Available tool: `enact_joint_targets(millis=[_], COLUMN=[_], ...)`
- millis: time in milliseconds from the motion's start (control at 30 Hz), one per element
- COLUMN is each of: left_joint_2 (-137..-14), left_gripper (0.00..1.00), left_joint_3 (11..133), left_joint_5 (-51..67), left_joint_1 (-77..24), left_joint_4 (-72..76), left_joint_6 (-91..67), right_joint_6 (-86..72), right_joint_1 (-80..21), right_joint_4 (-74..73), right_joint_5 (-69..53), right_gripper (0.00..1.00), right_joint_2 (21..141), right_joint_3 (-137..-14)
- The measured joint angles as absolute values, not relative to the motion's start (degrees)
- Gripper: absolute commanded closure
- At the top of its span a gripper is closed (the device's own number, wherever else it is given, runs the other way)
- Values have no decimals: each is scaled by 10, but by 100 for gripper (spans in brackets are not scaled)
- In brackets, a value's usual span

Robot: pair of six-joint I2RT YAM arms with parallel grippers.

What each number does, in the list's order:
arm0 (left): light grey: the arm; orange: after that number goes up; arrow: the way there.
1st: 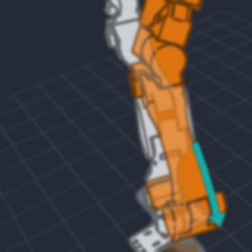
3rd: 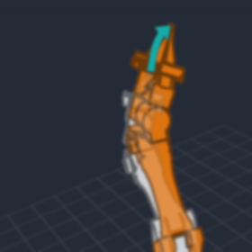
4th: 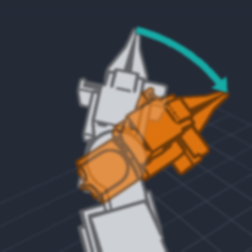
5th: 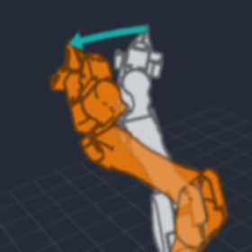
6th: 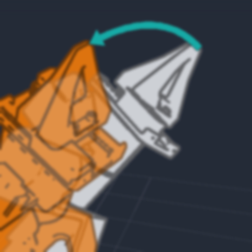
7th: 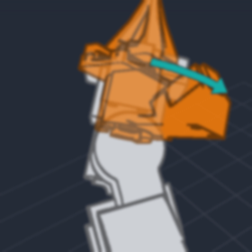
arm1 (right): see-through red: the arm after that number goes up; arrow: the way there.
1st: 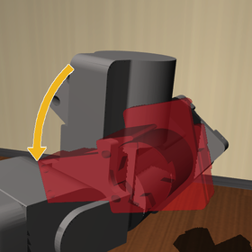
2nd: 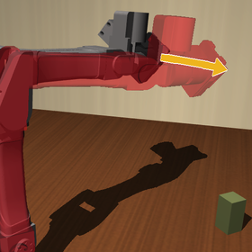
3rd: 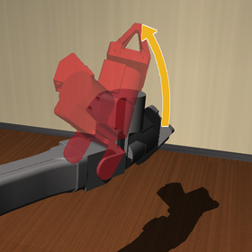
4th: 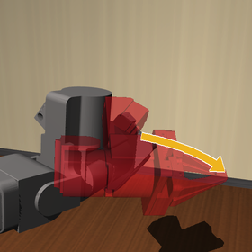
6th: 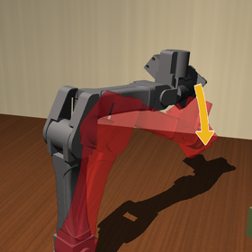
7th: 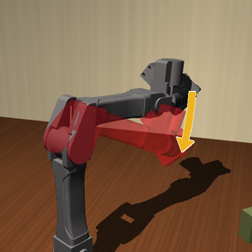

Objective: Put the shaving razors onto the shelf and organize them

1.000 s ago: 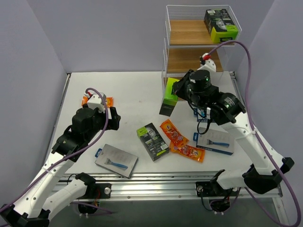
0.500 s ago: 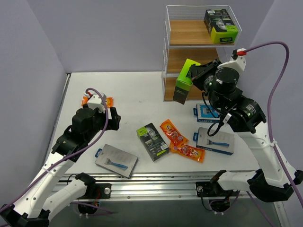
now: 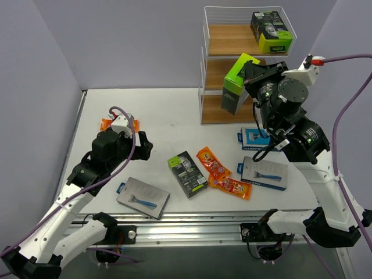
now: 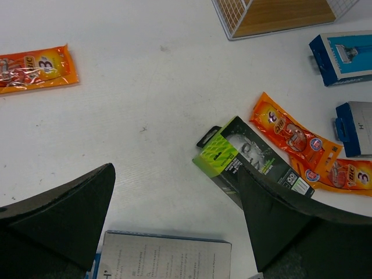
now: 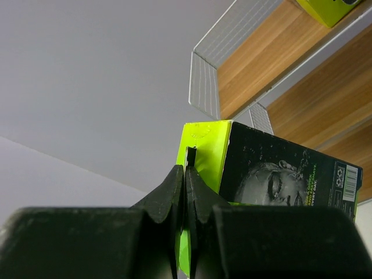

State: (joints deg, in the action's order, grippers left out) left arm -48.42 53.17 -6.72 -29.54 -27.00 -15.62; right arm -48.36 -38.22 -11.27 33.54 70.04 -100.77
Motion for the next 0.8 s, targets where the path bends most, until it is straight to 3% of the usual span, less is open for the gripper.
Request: enact_joint_targets(millis=[167, 333, 600, 800], left_joint_2=[-517, -563, -656, -748], left_gripper=[5, 6, 6, 6], left_joint_3=[545, 610, 505, 492], left_joint_5=[-13, 113, 269, 277], left_joint_1=[-294, -258, -223, -281], left_joint_4=[-273, -234, 230, 369], left_joint_6=[-210, -371, -863, -1055], right_joint_6=[-481, -483, -493, -499], right_joint_1=[-382, -382, -382, -382], right_joint_4=[-94, -73, -36, -11], right_joint_5=[344, 342, 324, 295], right_gripper=[100, 100, 100, 100], right_joint_2=[712, 715, 707, 699], right_joint_3=[-1023, -1017, -956, -905])
